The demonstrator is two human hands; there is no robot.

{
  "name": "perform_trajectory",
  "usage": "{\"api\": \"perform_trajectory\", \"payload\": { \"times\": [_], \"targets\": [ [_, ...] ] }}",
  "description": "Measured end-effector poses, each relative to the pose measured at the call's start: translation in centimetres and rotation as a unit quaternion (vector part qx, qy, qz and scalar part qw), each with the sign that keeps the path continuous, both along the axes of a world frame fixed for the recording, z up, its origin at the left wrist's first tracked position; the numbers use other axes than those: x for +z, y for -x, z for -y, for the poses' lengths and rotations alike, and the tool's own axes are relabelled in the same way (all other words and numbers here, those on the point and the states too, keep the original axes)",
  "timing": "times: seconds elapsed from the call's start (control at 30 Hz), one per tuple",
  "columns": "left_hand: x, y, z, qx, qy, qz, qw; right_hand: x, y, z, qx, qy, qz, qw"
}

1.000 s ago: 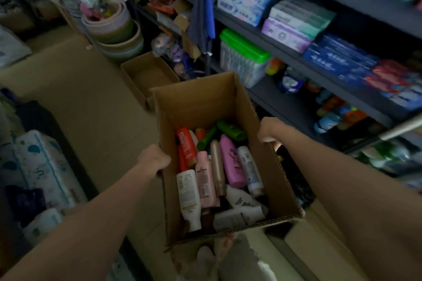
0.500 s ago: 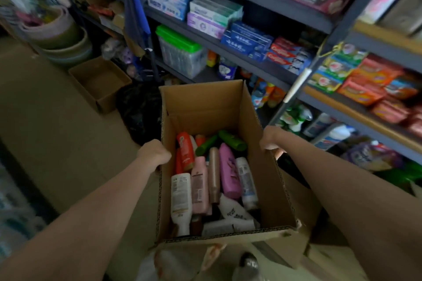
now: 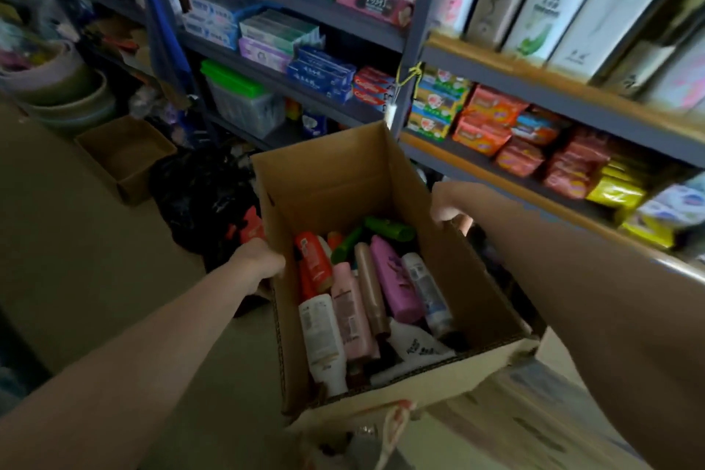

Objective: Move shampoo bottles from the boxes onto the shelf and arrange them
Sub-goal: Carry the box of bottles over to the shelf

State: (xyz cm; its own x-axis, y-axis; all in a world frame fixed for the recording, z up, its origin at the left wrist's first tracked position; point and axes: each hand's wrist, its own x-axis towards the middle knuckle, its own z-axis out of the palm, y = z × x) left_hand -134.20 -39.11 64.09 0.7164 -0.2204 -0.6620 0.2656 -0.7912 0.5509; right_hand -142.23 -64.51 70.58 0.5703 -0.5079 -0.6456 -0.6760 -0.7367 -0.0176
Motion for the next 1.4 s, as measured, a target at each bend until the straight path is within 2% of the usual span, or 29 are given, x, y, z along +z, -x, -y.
{"api": "perform_trajectory", "payload": {
  "times": [0.27,0.5,0.63,0.73,0.9,1.0,1.13,1.23,1.3,1.37,1.4],
  "targets": [
    [10.0,6.7,4.6,-0.084,0.010,0.093,0.992,8.2,9.5,4.5,-0.051,-0.012,0.002,0.999],
    [17.0,15.1,10.4,-0.120,0.012,0.148,0.982,11.7,18.6,11.0,-0.087,-0.012,0.033,0.996],
    [16.0,20.4,15.4,-0.119,0.015,0.140,0.983,12.4,23.2,15.1,-0.057,-0.015,0.040,0.997],
    [14.4,25.1,19.1,-0.093,0.005,0.113,0.989,11.5,26.1,18.8,-0.021,0.025,-0.002,0.999],
    [10.0,33.0,24.8,-0.045,0.048,0.031,0.997,9.6,31.1,23.3,0.076,0.125,-0.082,0.986],
    [9.7,36.6,28.4,-0.033,0.080,-0.024,0.996,7.0,32.4,24.2,0.132,0.174,-0.032,0.975],
    [10.5,39.0,31.5,-0.026,0.077,-0.063,0.995,3.1,32.7,23.3,0.126,0.200,0.069,0.969],
    [10.6,39.1,32.7,-0.087,0.036,-0.061,0.994,1.6,32.7,23.1,0.129,0.229,0.108,0.959],
    [10.8,38.8,33.3,-0.161,-0.024,-0.056,0.985,1.2,32.9,23.4,0.133,0.239,0.116,0.955],
    [11.0,38.5,33.8,-0.293,-0.121,0.015,0.948,1.2,33.1,23.5,0.126,0.236,0.114,0.957],
    [10.9,38.2,34.1,-0.370,-0.173,0.107,0.907,1.3,33.0,23.4,0.125,0.237,0.110,0.957]
  ]
}}
